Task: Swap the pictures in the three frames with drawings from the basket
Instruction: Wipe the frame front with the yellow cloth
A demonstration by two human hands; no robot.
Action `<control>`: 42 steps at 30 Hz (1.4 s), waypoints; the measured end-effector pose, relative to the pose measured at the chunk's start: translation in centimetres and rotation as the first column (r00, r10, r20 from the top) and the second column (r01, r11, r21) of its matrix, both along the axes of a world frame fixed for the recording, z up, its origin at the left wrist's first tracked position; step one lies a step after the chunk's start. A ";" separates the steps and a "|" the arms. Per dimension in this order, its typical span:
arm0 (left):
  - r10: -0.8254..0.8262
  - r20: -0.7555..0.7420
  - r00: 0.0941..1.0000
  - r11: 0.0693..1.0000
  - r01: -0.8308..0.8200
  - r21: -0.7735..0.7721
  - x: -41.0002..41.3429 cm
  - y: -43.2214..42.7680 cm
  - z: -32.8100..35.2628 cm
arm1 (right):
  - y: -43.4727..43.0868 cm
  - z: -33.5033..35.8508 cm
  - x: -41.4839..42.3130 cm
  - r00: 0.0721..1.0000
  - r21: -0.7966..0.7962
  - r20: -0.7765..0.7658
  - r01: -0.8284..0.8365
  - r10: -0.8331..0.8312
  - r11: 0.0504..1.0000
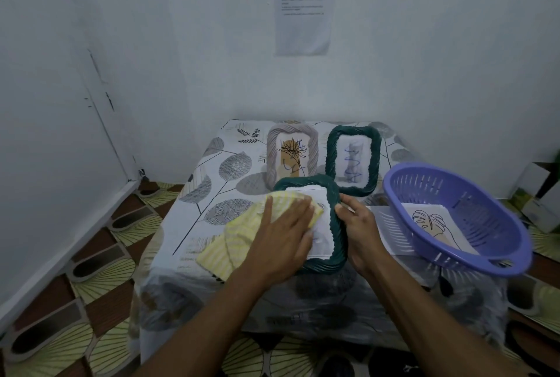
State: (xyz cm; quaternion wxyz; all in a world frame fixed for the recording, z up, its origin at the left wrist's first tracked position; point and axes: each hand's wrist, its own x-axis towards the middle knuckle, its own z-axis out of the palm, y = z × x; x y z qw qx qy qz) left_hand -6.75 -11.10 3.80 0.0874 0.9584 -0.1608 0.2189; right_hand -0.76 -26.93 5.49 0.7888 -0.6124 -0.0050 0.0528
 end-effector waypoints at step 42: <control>-0.010 0.008 1.000 0.998 0.009 0.060 -2.8 0.2 -1.3 | -1.7 1.5 1.0 0.995 0.058 -0.025 0.100 -0.099 0.993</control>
